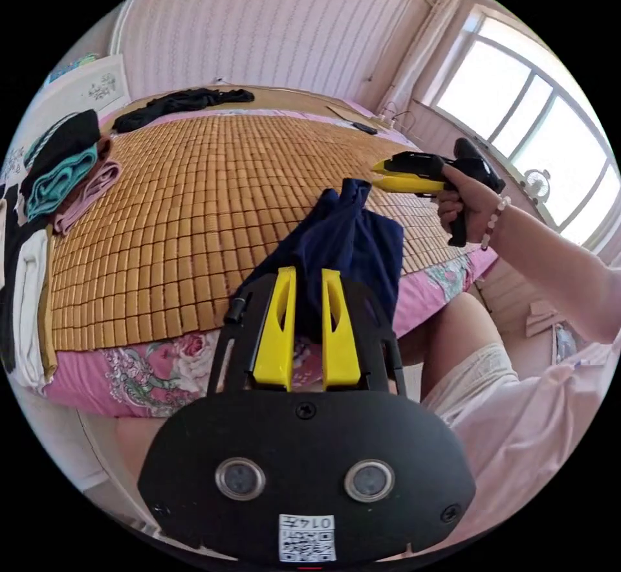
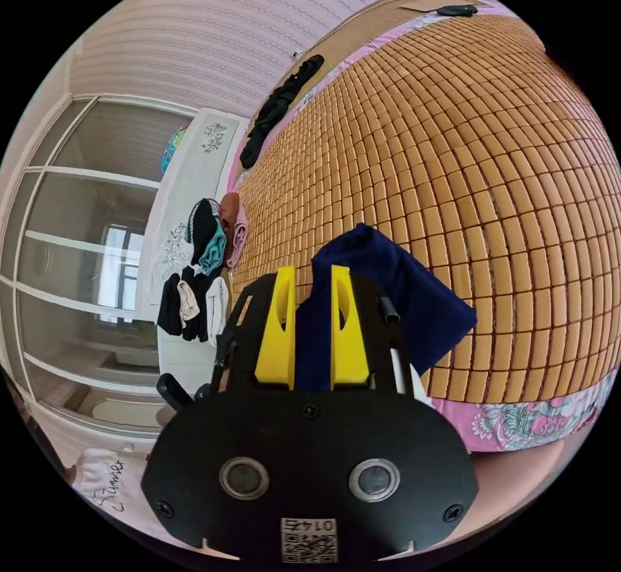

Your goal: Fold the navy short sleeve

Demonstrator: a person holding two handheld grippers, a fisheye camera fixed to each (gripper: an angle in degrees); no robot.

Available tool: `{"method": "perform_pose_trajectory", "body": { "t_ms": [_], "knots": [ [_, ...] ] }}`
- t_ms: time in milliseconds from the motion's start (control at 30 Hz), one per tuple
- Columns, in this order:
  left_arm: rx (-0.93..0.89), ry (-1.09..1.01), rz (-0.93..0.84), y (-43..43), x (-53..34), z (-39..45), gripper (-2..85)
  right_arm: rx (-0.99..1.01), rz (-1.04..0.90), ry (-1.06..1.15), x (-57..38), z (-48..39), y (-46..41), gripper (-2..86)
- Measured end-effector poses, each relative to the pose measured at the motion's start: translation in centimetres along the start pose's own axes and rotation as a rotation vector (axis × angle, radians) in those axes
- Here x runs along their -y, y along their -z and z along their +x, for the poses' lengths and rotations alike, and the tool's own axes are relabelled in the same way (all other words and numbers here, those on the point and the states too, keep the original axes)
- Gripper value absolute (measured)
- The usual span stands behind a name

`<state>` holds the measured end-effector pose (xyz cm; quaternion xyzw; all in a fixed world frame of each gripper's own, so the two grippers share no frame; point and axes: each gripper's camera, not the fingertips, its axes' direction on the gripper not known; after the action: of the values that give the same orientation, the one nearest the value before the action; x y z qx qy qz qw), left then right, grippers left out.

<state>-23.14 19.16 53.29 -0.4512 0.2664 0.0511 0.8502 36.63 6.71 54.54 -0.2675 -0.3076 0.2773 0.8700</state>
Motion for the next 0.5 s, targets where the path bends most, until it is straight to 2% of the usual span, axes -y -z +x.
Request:
{"method": "perform_pose_trajectory", "body": {
  "t_ms": [100,367,500],
  "knots": [
    [-0.012,0.126,-0.097,-0.7,-0.8,-3.4,7.2,-0.023,-0.039,0.048,1.0,0.5,-1.4,7.7],
    [0.004,0.239,-0.095,-0.4,-2.2,-6.5,9.6,-0.414,-0.224,0.35,2.6,-1.4,-8.6,8.8],
    [-0.061,0.242,-0.124,-0.6,-2.3,-5.9,9.5,-0.234,-0.322,0.432,0.3,-2.8,-10.7,4.8]
  ]
}}
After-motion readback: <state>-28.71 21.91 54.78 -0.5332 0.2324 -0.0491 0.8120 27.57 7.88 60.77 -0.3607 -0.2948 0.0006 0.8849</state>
